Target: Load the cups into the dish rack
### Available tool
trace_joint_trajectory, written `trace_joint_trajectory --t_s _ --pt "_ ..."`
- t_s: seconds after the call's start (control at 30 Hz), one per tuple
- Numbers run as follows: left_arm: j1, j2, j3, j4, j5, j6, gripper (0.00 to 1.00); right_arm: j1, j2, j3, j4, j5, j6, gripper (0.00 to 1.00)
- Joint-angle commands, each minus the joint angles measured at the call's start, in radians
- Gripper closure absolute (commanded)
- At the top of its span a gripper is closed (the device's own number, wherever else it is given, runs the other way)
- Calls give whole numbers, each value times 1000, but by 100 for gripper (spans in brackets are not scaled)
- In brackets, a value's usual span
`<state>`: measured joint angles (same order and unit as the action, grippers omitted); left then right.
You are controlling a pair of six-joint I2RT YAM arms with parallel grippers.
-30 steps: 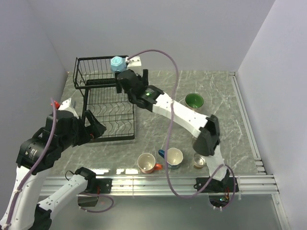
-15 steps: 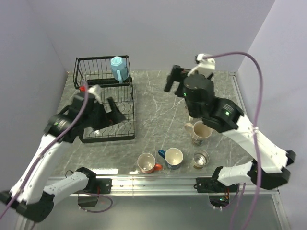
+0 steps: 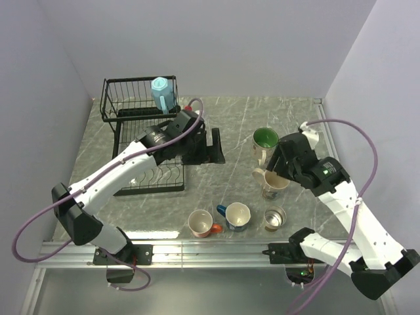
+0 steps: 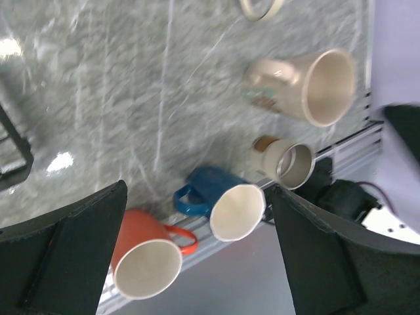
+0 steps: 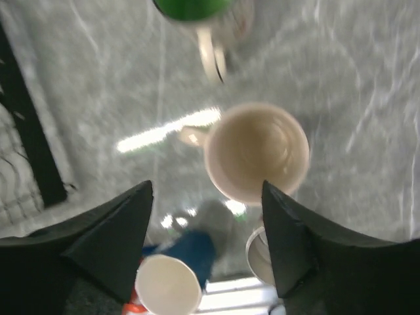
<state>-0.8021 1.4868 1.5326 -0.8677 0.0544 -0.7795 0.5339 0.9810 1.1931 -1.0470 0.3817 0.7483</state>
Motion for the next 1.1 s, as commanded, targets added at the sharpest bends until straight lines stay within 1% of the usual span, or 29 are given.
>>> trace_joint_trajectory --t_s 0.0,0.07,0.23,0.27,0.43,0.47,0.63,0.73,0.83,0.87,0.93,0.97,1.03,1.07 --pt "-2 -22 64 42 -22 -12 3 -22 -7 -53 -10 -109 43 36" --pt "-2 -48 40 41 -30 -12 3 -23 8 -84 7 -113 39 43" --pt "0 -157 -64 35 -50 -38 2 -25 59 -159 71 -107 13 45" --pt "0 -175 -103 33 -51 -44 2 -25 71 -167 79 -103 10 46" --pt "0 -296 -192 23 -51 -86 2 -23 136 -202 160 -107 -20 47" --pt "0 -310 -212 18 -82 -89 2 -25 149 -201 168 -107 -21 48" --pt "0 -378 -242 -17 -114 -101 1 -23 238 -179 194 -90 -47 50" --pt "0 -399 -247 -34 -133 -99 1 -20 272 -176 191 -80 -63 54" --pt "3 -408 -244 -44 -142 -92 1 -5 295 -173 154 -31 -70 59" --pt "3 -410 -239 -44 -142 -89 1 -3 298 -171 142 -15 -67 67" --pt "4 -419 -238 -37 -139 -81 1 -2 292 -181 128 2 -69 76" --pt "6 -422 -236 -34 -139 -79 1 0 288 -185 127 -1 -69 87" --pt "9 -434 -238 -22 -140 -75 1 3 274 -190 119 -7 -66 99" --pt "12 -439 -242 -17 -139 -73 1 8 271 -187 113 -7 -60 100"
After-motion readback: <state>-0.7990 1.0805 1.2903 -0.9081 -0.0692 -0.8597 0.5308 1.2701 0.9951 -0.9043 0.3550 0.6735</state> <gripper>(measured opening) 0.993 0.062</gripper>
